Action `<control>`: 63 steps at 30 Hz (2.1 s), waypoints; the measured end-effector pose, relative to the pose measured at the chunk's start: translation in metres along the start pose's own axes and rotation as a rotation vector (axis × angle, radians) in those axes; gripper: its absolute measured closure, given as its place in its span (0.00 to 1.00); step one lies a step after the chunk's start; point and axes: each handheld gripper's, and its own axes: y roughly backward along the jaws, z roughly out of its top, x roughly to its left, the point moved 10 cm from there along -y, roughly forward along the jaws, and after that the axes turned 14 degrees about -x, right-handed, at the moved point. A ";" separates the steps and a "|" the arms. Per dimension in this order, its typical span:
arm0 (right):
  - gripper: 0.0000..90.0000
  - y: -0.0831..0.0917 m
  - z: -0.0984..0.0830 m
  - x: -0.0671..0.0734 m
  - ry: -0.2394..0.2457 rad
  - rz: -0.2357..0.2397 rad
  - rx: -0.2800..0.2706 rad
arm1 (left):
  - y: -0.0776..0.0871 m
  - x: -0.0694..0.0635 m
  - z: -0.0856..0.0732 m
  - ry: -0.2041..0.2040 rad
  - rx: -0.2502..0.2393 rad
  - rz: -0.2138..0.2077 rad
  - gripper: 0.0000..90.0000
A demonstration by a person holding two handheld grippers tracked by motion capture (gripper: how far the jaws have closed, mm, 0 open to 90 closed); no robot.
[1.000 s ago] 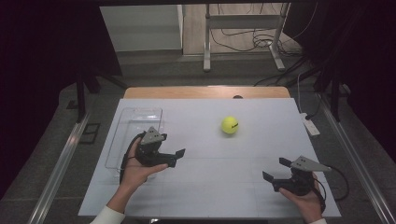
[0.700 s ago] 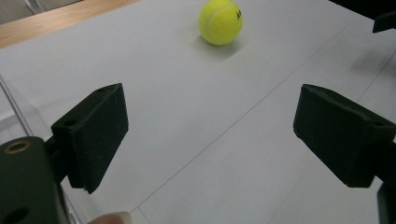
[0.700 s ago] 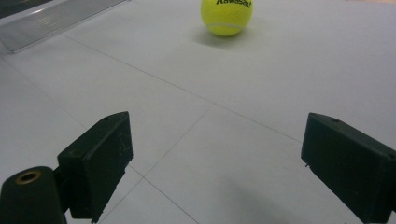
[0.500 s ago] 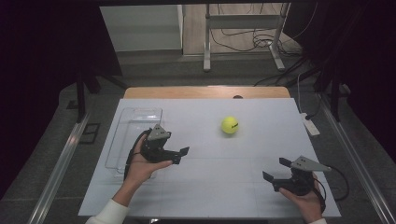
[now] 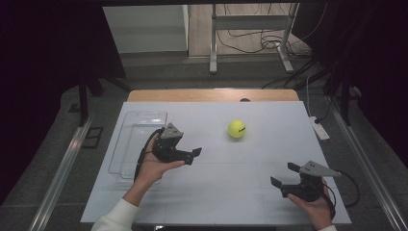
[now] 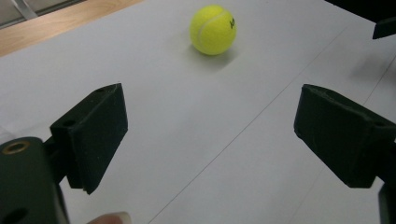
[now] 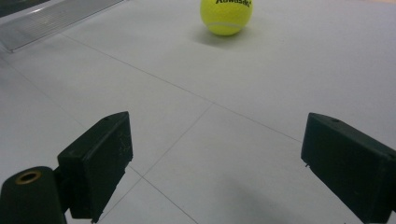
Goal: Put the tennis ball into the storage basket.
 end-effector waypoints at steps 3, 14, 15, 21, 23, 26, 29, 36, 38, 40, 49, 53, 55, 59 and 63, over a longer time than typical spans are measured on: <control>0.10 0.000 0.000 0.000 -0.003 0.000 -0.001 | -0.003 -0.001 0.002 0.003 0.001 -0.004 0.12; 0.10 0.000 0.000 0.000 -0.002 -0.001 0.000 | -0.014 -0.003 0.008 -0.002 0.009 -0.014 0.12; 0.10 0.000 0.000 0.000 -0.003 -0.001 0.001 | -0.015 -0.003 0.008 0.000 0.010 -0.015 0.12; 0.10 -0.001 0.000 0.000 -0.002 -0.003 0.002 | -0.021 -0.004 0.013 -0.006 0.015 -0.023 0.12; 0.10 -0.001 0.000 0.000 -0.003 -0.003 0.002 | -0.024 -0.005 0.016 -0.011 0.019 -0.024 0.12; 0.10 -0.001 0.000 0.000 -0.003 -0.003 0.002 | -0.026 -0.005 0.018 -0.014 0.019 -0.024 0.12; 0.10 -0.001 -0.001 0.000 0.002 -0.004 0.005 | -0.029 -0.006 0.021 -0.013 0.017 -0.028 0.12; 0.10 -0.001 0.000 -0.001 -0.003 -0.003 0.002 | -0.039 -0.008 0.022 -0.022 0.024 -0.037 0.12; 0.10 -0.001 0.000 -0.001 -0.003 -0.004 0.002 | -0.043 -0.010 0.022 -0.025 0.030 -0.040 0.11; 0.10 -0.001 -0.001 -0.001 -0.004 -0.006 0.002 | -0.045 -0.011 0.022 -0.026 0.032 -0.044 0.11; 0.10 -0.001 0.000 -0.002 -0.008 -0.003 -0.002 | -0.054 -0.013 0.026 -0.033 0.038 -0.049 0.11; 0.10 -0.002 0.000 -0.002 -0.016 0.001 -0.003 | -0.062 -0.010 0.026 -0.030 0.049 -0.044 0.11; 0.10 -0.003 0.000 -0.003 -0.015 0.004 -0.005 | -0.064 -0.010 0.026 -0.033 0.054 -0.044 0.11; 0.10 -0.004 0.000 -0.002 -0.016 0.011 -0.006 | -0.072 -0.010 0.023 -0.032 0.069 -0.040 0.11; 0.11 -0.004 0.001 -0.002 -0.023 0.018 -0.013 | -0.078 -0.010 0.025 -0.035 0.078 -0.040 0.11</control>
